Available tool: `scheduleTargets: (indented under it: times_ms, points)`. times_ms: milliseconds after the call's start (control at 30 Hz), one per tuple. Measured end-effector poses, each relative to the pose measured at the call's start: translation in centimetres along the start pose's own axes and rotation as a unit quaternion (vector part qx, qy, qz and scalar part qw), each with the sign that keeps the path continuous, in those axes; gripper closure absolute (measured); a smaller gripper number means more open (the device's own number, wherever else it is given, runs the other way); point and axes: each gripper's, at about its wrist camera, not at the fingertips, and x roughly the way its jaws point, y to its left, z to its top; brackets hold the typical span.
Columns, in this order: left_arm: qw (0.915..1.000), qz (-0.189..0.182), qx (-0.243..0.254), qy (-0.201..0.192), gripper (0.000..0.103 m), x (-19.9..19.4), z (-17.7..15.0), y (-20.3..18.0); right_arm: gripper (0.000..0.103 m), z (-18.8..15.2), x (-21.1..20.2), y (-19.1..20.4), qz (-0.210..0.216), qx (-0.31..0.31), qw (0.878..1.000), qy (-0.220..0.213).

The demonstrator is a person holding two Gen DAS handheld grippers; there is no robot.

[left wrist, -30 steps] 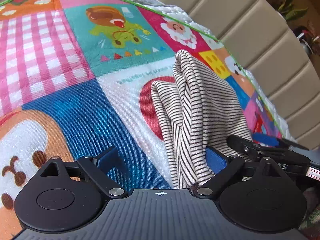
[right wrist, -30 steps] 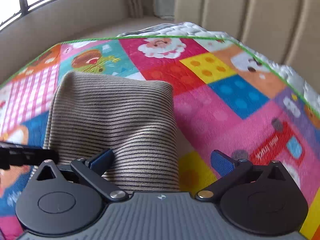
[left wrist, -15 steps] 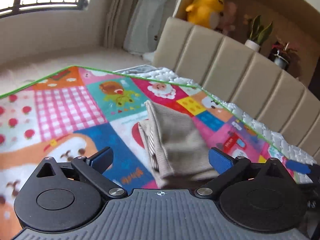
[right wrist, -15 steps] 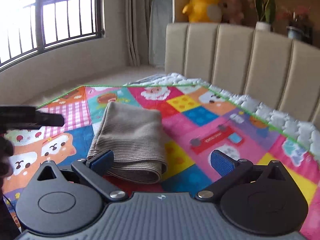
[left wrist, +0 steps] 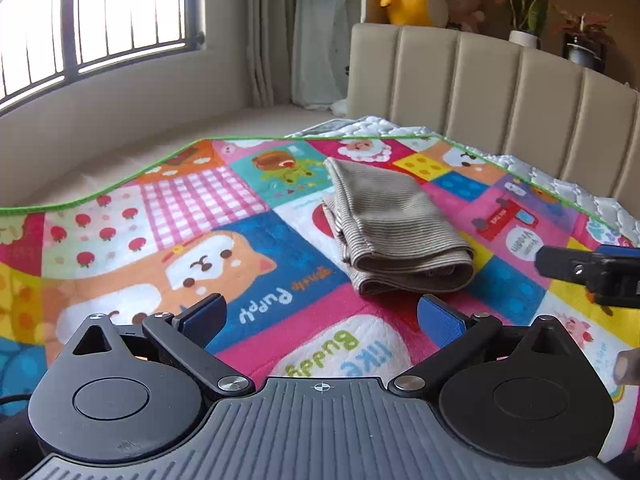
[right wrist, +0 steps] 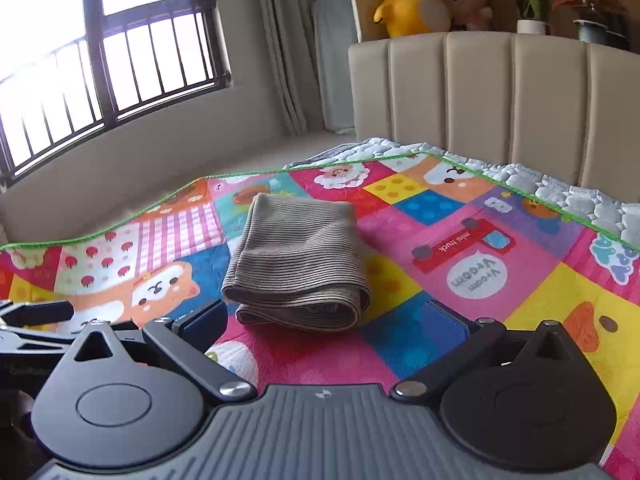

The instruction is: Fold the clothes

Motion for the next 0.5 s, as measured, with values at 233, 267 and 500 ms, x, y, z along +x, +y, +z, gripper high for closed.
scheduleTargets:
  times_ms: [233,267,500]
  points:
    - [0.9999,0.001,-0.01,0.01,0.0,0.5,-0.1,0.1,0.0,0.0,0.3,-0.1,-0.007,-0.009,1.0,0.001]
    - [0.9999,0.001,-0.01,0.012,0.0,0.6,-0.1,0.2,0.0,-0.1,0.4,0.0,-0.006,-0.011,1.0,0.004]
    - [0.9996,-0.001,-0.019,0.021,0.0,0.9,-0.1,0.3,0.0,-0.4,0.9,0.8,-0.011,-0.035,0.999,0.015]
